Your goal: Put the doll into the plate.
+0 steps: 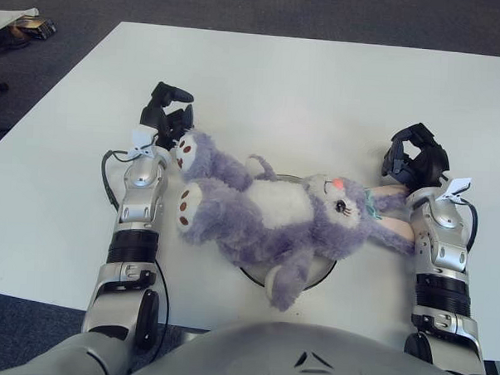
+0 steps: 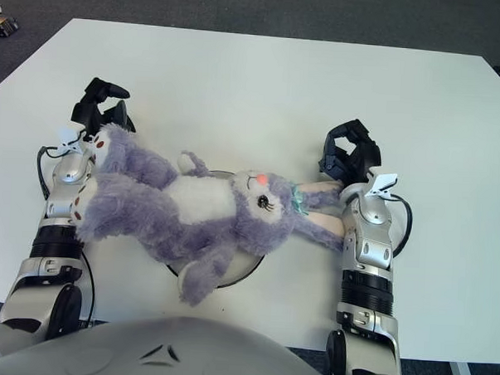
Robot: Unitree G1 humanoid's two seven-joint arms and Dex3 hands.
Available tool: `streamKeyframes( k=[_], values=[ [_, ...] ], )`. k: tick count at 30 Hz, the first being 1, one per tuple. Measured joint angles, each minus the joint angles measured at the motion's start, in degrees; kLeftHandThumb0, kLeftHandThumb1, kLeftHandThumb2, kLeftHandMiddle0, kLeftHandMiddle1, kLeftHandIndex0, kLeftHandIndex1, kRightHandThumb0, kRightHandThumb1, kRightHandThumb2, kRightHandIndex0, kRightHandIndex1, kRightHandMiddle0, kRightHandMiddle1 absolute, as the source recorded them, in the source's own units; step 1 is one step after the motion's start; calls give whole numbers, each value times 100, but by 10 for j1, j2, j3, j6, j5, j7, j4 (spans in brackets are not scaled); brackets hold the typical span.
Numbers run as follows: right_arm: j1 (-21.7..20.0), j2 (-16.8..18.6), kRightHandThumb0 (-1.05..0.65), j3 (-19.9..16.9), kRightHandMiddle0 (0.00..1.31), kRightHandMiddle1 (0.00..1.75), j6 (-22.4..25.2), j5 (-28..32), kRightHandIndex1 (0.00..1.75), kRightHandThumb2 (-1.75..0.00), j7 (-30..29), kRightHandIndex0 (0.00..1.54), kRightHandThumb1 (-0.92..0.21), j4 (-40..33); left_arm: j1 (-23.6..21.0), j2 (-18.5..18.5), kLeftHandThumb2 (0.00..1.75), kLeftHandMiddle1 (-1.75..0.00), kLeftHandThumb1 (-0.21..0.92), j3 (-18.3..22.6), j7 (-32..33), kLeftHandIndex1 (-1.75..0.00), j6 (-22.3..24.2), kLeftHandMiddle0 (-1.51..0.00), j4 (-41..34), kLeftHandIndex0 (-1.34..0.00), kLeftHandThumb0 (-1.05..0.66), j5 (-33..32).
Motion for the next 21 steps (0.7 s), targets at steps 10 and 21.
streamKeyframes(
  k=[10, 21],
  values=[
    [-16, -9, -43, 9, 47, 175, 0, -23, 175, -109, -10, 107, -50, 26, 7, 1, 87, -175, 67, 0, -35, -175, -19, -98, 16, -35, -39, -14],
    [-22, -12, -43, 18, 47, 175, -4, -33, 175, -109, -14, 108, -50, 35, 19, 1, 89, -175, 65, -8, -32, -175, 6, -98, 12, -36, -39, -10]
  ],
)
